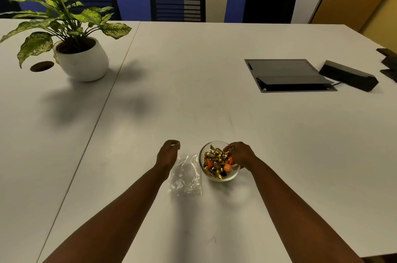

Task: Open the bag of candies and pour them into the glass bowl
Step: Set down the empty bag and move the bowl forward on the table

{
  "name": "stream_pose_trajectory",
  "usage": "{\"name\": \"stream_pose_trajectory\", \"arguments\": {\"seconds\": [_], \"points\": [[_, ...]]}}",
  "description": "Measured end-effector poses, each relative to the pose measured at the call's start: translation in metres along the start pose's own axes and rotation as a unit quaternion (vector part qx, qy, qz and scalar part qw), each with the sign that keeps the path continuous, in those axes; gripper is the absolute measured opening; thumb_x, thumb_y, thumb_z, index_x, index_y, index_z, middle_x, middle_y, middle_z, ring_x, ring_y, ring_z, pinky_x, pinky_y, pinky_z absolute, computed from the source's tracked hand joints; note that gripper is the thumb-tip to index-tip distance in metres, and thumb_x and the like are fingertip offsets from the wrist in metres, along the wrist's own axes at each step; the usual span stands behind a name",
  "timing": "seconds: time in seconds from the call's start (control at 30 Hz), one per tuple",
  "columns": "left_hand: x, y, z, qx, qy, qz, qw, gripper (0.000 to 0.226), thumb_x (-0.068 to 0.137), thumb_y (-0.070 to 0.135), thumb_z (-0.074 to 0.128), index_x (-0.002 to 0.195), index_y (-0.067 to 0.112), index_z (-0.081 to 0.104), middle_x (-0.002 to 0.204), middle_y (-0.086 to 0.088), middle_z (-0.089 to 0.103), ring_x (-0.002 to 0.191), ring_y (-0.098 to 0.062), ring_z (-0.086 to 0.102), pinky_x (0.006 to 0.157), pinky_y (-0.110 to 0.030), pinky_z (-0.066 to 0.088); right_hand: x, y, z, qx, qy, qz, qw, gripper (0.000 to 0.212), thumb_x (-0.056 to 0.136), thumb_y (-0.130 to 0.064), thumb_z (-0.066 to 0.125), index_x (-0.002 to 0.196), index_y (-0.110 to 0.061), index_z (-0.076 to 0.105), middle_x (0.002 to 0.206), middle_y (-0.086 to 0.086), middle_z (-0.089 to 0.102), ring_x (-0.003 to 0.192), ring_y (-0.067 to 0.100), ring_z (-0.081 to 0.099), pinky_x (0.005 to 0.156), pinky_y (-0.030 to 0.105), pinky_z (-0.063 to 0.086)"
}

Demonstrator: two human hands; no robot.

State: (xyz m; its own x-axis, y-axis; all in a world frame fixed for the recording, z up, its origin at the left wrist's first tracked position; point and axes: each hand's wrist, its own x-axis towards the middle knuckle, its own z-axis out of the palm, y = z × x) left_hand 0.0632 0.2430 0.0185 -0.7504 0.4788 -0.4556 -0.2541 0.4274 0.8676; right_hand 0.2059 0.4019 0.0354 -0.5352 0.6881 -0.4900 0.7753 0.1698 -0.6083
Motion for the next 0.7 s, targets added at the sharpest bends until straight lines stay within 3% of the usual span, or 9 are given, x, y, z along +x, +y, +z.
{"name": "stream_pose_trajectory", "arguments": {"seconds": [0.13, 0.33, 0.43, 0.57, 0.7], "points": [[-0.005, 0.012, 0.011, -0.097, -0.119, -0.064, 0.986, 0.044, 0.097, 0.037, 0.031, 0.127, 0.012, 0.052, 0.136, -0.014, 0.052, 0.123, -0.028, 0.047, 0.093, -0.041, 0.039, 0.002, -0.016, -0.005, 0.033, 0.016, -0.027, 0.999, 0.031, 0.092, -0.014, 0.040, 0.103, -0.013, 0.068, 0.115, 0.016, 0.065, 0.102, 0.033, 0.062, 0.073, 0.039, 0.055], [-0.007, 0.023, 0.022, -0.184, -0.206, -0.133, 0.952, 0.058, 0.091, 0.057, 0.027, 0.132, 0.019, 0.045, 0.139, -0.015, 0.046, 0.121, -0.035, 0.048, 0.087, -0.052, 0.044, 0.002, -0.038, -0.006, 0.059, 0.030, -0.067, 0.996, 0.031, 0.093, -0.018, 0.040, 0.104, -0.014, 0.068, 0.115, 0.016, 0.066, 0.103, 0.033, 0.062, 0.079, 0.042, 0.057], [-0.008, 0.032, 0.026, -0.212, -0.201, -0.145, 0.945, 0.068, 0.088, 0.063, 0.026, 0.136, 0.019, 0.041, 0.141, -0.015, 0.045, 0.126, -0.038, 0.046, 0.085, -0.051, 0.046, 0.003, -0.044, -0.004, 0.089, 0.047, -0.062, 0.993, 0.030, 0.093, -0.025, 0.044, 0.111, -0.013, 0.065, 0.118, 0.014, 0.065, 0.106, 0.032, 0.062, 0.085, 0.044, 0.056], [-0.005, 0.043, 0.029, -0.239, -0.145, -0.136, 0.951, 0.062, 0.091, 0.059, 0.026, 0.133, 0.017, 0.042, 0.143, -0.017, 0.044, 0.126, -0.040, 0.046, 0.086, -0.052, 0.044, 0.003, -0.047, 0.005, 0.196, 0.074, -0.048, 0.977, 0.039, 0.093, -0.039, 0.043, 0.117, -0.015, 0.063, 0.122, 0.012, 0.065, 0.112, 0.030, 0.059, 0.101, 0.047, 0.046], [-0.001, 0.055, 0.029, -0.246, -0.120, -0.128, 0.953, 0.062, 0.091, 0.059, 0.025, 0.131, 0.016, 0.044, 0.141, -0.019, 0.046, 0.123, -0.041, 0.049, 0.081, -0.051, 0.046, 0.002, -0.050, 0.017, 0.419, 0.054, -0.052, 0.905, 0.045, 0.097, -0.038, 0.033, 0.121, -0.011, 0.059, 0.129, 0.015, 0.059, 0.118, 0.029, 0.055, 0.106, 0.044, 0.042]]}}
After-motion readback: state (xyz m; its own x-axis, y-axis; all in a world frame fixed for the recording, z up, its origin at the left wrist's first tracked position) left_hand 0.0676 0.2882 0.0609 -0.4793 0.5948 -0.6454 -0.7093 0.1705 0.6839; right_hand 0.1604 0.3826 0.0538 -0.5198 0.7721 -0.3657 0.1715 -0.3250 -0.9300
